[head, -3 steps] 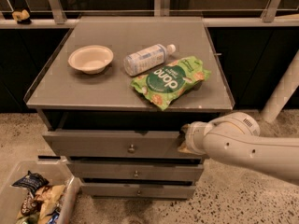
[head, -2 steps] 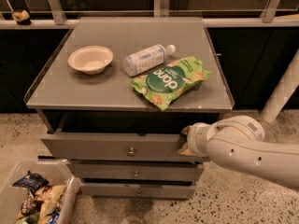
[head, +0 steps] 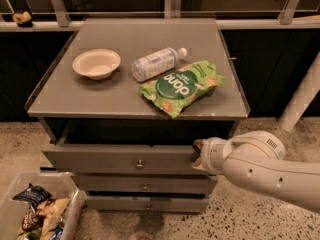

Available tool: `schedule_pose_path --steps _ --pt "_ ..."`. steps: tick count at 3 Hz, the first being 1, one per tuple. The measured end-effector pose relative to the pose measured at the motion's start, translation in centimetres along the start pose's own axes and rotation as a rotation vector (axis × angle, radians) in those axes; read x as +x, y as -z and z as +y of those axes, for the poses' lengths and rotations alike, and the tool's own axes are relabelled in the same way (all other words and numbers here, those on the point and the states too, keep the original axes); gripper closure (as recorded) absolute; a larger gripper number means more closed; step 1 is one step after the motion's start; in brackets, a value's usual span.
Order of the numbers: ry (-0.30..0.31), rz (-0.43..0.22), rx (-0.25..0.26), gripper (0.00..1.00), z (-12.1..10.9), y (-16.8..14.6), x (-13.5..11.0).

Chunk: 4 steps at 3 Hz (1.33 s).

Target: Open top drawer

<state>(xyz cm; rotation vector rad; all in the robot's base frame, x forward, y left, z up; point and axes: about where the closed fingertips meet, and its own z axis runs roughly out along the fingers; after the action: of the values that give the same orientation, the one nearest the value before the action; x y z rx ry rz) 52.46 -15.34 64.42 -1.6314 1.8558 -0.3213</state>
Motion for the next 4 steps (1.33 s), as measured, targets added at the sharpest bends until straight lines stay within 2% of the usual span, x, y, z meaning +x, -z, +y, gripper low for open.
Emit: schedule_pose_path --steps 4 --pt "0.006 -0.016 0.023 1.00 0.3 1.1 -0.7"
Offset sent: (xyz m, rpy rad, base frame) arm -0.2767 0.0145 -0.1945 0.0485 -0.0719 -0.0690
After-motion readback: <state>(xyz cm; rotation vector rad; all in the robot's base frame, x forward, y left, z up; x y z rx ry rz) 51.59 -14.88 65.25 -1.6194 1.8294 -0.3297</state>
